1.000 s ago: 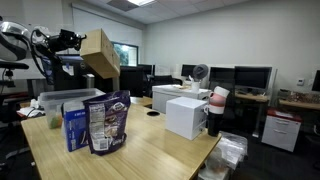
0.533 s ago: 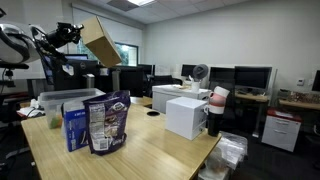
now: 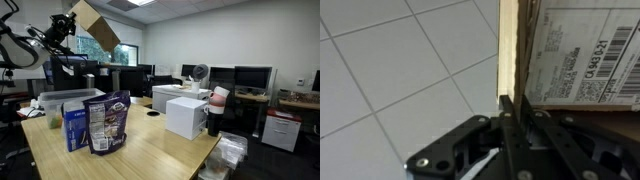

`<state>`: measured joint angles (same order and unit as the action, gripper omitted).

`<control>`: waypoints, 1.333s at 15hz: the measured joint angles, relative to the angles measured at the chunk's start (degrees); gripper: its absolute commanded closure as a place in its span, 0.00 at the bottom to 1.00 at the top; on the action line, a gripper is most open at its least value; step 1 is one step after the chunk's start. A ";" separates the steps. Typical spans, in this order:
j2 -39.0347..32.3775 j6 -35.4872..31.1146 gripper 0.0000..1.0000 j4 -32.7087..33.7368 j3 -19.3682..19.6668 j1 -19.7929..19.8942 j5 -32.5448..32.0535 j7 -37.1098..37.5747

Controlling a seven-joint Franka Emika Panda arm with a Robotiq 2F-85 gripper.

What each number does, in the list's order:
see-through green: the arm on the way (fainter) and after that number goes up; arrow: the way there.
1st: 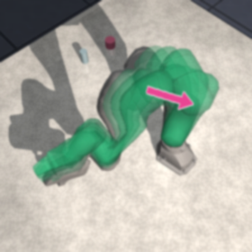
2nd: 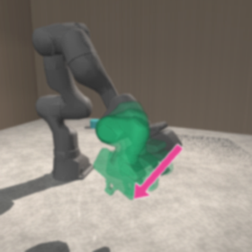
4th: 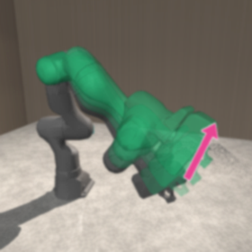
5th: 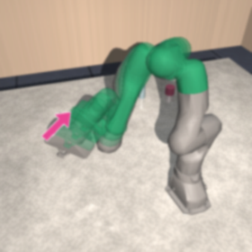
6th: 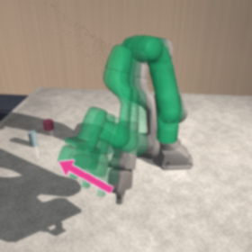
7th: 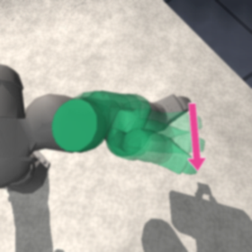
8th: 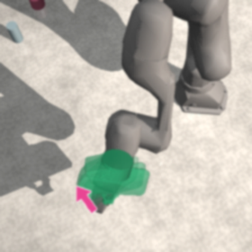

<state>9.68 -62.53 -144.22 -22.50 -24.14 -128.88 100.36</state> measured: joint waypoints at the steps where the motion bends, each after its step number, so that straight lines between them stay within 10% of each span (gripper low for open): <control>1: -0.02 1.32 0.95 -0.43 0.26 0.29 -2.31 0.44; 10: -3.04 19.27 0.95 -2.48 2.70 4.36 -21.53 4.77; 20: -3.16 33.17 0.95 -10.05 -14.65 22.96 -20.98 13.90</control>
<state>6.52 -29.36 -154.26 -37.15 -1.18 -149.86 114.26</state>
